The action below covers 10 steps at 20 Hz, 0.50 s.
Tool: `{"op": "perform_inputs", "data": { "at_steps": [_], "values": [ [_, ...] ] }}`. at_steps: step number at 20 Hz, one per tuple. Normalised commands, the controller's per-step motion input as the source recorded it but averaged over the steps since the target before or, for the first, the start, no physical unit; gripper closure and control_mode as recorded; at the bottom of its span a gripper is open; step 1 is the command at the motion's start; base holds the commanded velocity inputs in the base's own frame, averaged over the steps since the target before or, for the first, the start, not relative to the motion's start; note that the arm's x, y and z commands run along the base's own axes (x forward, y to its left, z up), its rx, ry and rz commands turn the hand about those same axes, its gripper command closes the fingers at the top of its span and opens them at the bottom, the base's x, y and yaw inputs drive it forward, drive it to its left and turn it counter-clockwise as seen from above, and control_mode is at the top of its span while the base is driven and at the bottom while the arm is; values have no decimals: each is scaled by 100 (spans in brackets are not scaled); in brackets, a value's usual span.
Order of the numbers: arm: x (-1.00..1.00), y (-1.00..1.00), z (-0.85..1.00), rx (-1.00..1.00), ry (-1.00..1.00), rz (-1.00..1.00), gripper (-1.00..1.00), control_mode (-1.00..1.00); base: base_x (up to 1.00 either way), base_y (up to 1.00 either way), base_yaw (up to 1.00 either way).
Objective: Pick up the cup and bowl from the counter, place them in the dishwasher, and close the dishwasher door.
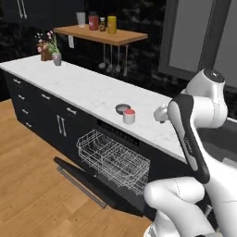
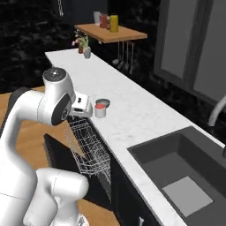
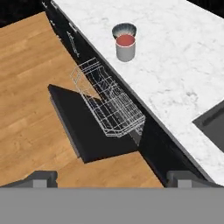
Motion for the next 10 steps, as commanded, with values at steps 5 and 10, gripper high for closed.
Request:
{"op": "perform_inputs", "data": {
  "at_steps": [5,10],
  "values": [
    [0,0,0,0,0,0,-100,100,90,-1,36],
    [0,0,0,0,0,0,-100,100,62,-37,22]
  ]
}}
